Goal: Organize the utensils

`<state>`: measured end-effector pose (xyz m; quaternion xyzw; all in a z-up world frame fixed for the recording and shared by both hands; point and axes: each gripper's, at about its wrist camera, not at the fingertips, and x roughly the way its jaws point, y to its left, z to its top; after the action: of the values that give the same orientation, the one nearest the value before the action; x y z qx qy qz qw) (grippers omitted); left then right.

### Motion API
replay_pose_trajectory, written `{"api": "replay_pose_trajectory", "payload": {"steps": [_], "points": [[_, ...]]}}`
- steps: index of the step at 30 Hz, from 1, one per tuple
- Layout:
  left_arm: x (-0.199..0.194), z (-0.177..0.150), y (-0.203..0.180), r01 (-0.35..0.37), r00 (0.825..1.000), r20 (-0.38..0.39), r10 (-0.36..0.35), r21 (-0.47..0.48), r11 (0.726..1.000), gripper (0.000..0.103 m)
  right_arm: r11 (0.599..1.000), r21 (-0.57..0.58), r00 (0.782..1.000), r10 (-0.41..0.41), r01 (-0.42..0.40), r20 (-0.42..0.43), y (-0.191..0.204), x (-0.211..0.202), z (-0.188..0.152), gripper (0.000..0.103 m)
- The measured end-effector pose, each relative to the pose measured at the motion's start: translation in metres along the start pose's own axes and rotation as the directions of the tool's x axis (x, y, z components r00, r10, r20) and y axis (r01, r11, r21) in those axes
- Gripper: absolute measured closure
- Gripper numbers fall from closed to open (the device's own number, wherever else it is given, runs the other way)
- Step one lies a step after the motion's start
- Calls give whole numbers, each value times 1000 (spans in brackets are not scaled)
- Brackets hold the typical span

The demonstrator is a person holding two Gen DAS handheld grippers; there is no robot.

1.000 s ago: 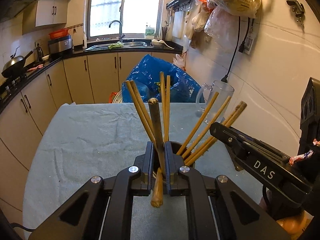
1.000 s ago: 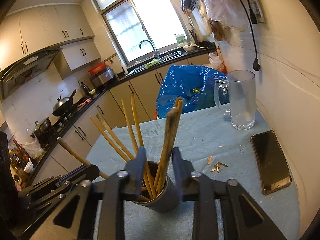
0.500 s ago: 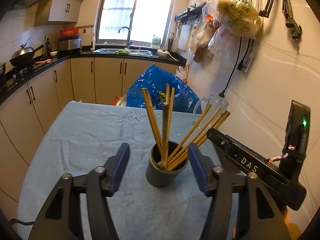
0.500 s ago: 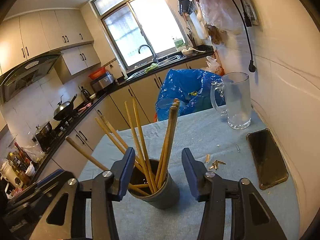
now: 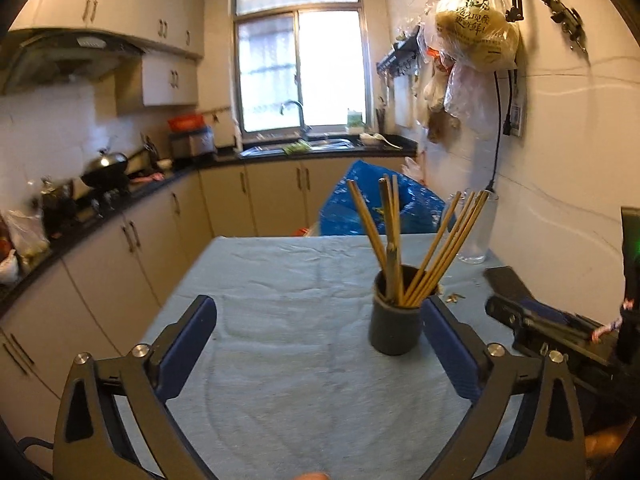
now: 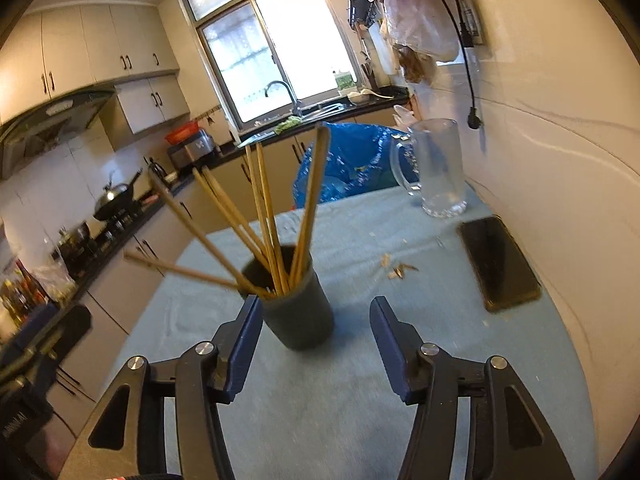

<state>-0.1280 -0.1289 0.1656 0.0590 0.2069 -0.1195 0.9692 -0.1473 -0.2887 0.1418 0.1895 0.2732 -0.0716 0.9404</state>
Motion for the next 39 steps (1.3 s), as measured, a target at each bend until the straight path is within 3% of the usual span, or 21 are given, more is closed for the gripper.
{"api": "replay_pose_trajectory", "payload": {"steps": [8, 20, 29, 39], "points": [[-14, -22, -9, -16, 1000, -19, 17, 24, 1000, 0, 997, 11, 997, -71, 71, -6, -8, -18, -39, 41], [-22, -53, -7, -12, 994, -108, 14, 18, 1000, 0, 991, 26, 991, -134, 133, 32, -8, -51, -55, 38], [-28, -59, -3, 29, 989, -145, -31, -16, 999, 0, 974, -82, 972, -197, 209, 130, 23, -73, -61, 33], [-26, -67, 6, 73, 977, -197, -85, -71, 995, 0, 968, -108, 966, -210, 227, 151, 34, -77, -65, 31]]}}
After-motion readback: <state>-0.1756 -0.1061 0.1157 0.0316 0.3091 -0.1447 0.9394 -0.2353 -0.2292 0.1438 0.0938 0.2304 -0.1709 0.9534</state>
